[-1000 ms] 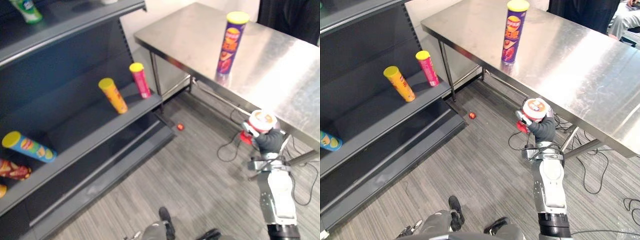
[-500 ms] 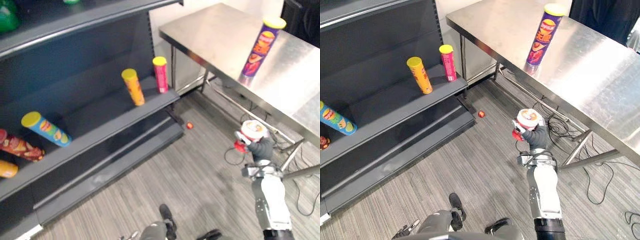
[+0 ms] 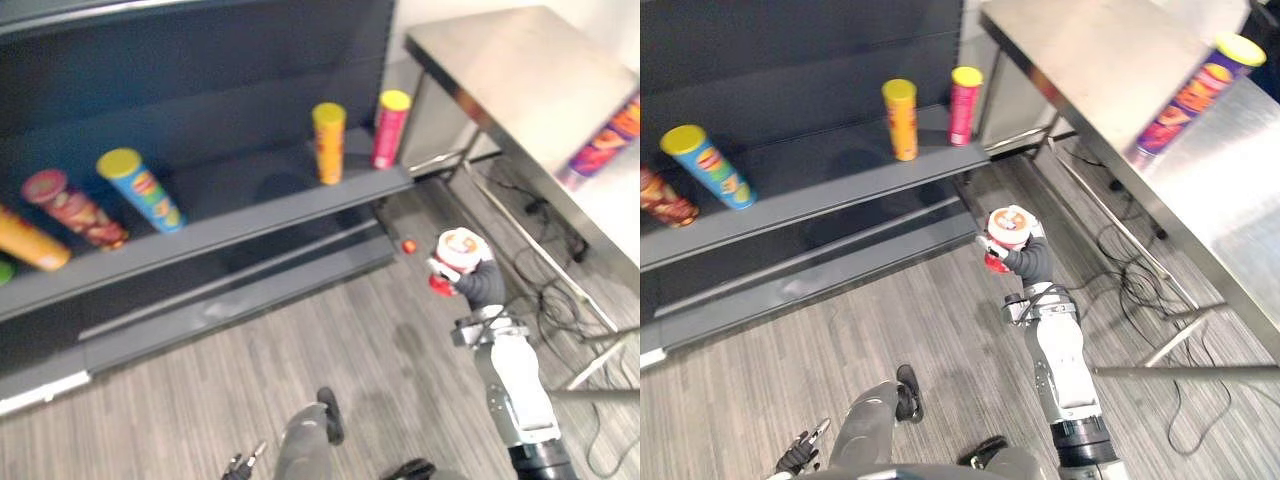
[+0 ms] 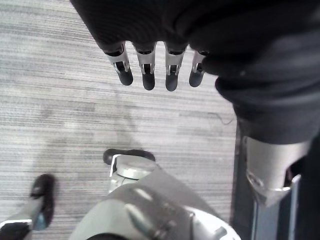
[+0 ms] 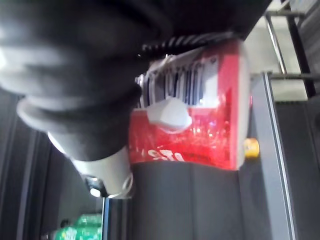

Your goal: Put the gum and the chips on the shelf.

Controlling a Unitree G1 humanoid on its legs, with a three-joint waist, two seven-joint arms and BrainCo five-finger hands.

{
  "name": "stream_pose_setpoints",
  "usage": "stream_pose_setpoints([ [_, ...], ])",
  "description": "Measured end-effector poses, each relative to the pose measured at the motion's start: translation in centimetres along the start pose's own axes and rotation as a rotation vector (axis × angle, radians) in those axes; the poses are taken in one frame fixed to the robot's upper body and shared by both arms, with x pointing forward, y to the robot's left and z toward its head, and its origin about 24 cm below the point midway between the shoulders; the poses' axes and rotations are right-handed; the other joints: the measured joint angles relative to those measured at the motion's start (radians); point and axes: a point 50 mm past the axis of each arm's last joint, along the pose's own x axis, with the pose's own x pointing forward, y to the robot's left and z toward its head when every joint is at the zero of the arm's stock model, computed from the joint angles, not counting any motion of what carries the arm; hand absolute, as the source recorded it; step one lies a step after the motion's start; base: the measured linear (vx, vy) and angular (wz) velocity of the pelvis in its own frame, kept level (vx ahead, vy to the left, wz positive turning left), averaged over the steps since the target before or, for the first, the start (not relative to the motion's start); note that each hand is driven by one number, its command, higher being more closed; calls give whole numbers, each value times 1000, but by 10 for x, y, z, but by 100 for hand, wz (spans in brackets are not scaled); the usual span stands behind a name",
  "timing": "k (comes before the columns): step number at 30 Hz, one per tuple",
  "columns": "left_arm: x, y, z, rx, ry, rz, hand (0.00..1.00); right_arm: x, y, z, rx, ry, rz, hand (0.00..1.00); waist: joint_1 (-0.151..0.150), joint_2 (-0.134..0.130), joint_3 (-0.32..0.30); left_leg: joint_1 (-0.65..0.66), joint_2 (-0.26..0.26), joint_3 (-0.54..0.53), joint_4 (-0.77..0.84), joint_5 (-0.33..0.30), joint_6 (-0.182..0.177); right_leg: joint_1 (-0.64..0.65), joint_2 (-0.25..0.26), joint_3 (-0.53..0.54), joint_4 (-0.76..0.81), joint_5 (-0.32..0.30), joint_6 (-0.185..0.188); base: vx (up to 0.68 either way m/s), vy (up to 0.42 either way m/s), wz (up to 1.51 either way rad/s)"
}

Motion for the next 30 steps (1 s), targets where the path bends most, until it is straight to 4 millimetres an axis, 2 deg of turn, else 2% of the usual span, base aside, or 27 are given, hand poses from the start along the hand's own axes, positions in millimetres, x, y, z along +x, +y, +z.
stream_pose_setpoints([
  [1,4,-6,11,30,-27,-22,0,-7,-1,-2,-2,16,5,100,-39,-7,-2,11,-19,-25,-57,0,17,-60,108,258,4,-104,52,289,101,199],
  [2,5,-8,14,41,-30,-25,0,-12,-1,3,-21,8,28,100,-69,30,20,20,-14,-37,-19,0,61,-76,203,387,45,-196,83,257,-29,220],
  [3,6,-12,15,44,-30,-34,0,-15,-2,4,-25,8,28,100,-82,28,38,28,-51,-81,-9,19,75,-76,217,433,54,-226,98,188,-20,212],
  [4,7,-15,19,45,-48,-40,0,-15,-1,3,-22,11,30,100,-106,4,63,59,-124,-126,-16,19,73,-107,223,500,57,-251,101,60,11,158],
  [6,9,-22,21,42,-50,-51,0,-17,-1,2,-23,18,33,100,-113,11,71,75,-184,-201,-17,19,72,-204,263,590,68,-251,101,116,12,164],
  [7,9,-23,22,50,-51,-52,0,-19,0,1,-19,25,35,100,-118,16,74,86,-204,-241,-18,20,71,-238,282,637,56,-241,119,163,-9,205],
  [8,10,-21,22,60,-51,-50,0,-24,2,1,-3,34,38,100,-127,13,73,104,-237,-312,-21,21,69,-259,291,702,22,-216,160,211,-46,223],
  [9,10,-19,20,65,-42,-46,0,-29,5,3,10,33,48,100,-131,7,69,121,-270,-379,-26,21,68,-260,279,740,-21,-188,205,252,-90,208],
  [11,10,-17,17,70,-24,-39,0,-34,8,8,27,15,65,100,-129,0,64,140,-301,-450,-36,21,67,-246,243,732,-89,-162,236,281,-130,148],
  [12,9,-15,13,70,-8,-31,0,-34,10,10,36,7,76,100,-124,-9,59,150,-314,-486,-48,28,62,-237,226,703,-137,-146,236,300,-172,136],
  [14,7,-12,6,69,16,-24,0,-34,10,9,54,7,71,100,-127,-7,39,166,-324,-588,-77,52,50,-186,219,629,-247,-66,206,337,-205,135],
  [15,7,-13,6,66,20,-26,0,-34,10,9,62,6,69,100,-129,-4,36,165,-317,-591,-82,59,35,-165,219,607,-279,-50,214,307,-169,113],
  [16,7,-14,6,63,19,-27,0,-33,9,9,76,3,68,100,-128,-4,34,162,-302,-555,-87,74,3,-121,219,558,-337,-22,202,278,-123,90],
  [17,7,-12,7,60,17,-28,0,-30,9,10,81,-7,69,100,-129,-8,33,146,-288,-484,-65,83,-55,-90,208,514,-371,-5,181,264,-92,87],
  [18,8,-12,8,59,17,-28,0,-27,10,12,91,-19,69,100,-134,-11,34,110,-280,-422,-32,69,-61,-73,196,499,-385,-1,178,201,-62,78],
  [19,8,-9,7,58,20,-20,0,-25,8,9,100,-14,59,100,-137,-17,17,106,-200,-228,-77,38,-36,-70,192,473,-385,-1,177,147,-96,70],
  [20,8,-12,6,64,24,-24,0,-23,3,6,85,-2,43,100,-151,1,6,145,-103,-105,-232,118,-70,-56,212,449,-384,-3,177,182,-97,55],
  [21,7,-14,4,65,32,-26,0,-23,1,5,81,1,34,100,-153,13,4,163,-68,-96,-279,155,-65,-46,225,441,-384,-9,181,194,-35,26],
  [22,7,-12,3,83,34,-21,0,-24,-1,3,81,9,17,100,-147,8,2,189,-76,-97,-314,169,-52,-37,224,439,-382,-9,181,204,45,10],
  [26,7,-9,3,127,38,-11,0,-31,2,-1,115,25,-12,100,-155,-7,-15,225,-88,-87,-322,169,-52,-11,212,443,-385,-9,182,132,37,-5],
  [30,7,-8,4,150,37,-4,0,-38,2,-5,82,51,-26,100,-161,-5,-33,235,-90,-73,-322,169,-54,-2,210,452,-399,-4,189,50,5,-14],
])
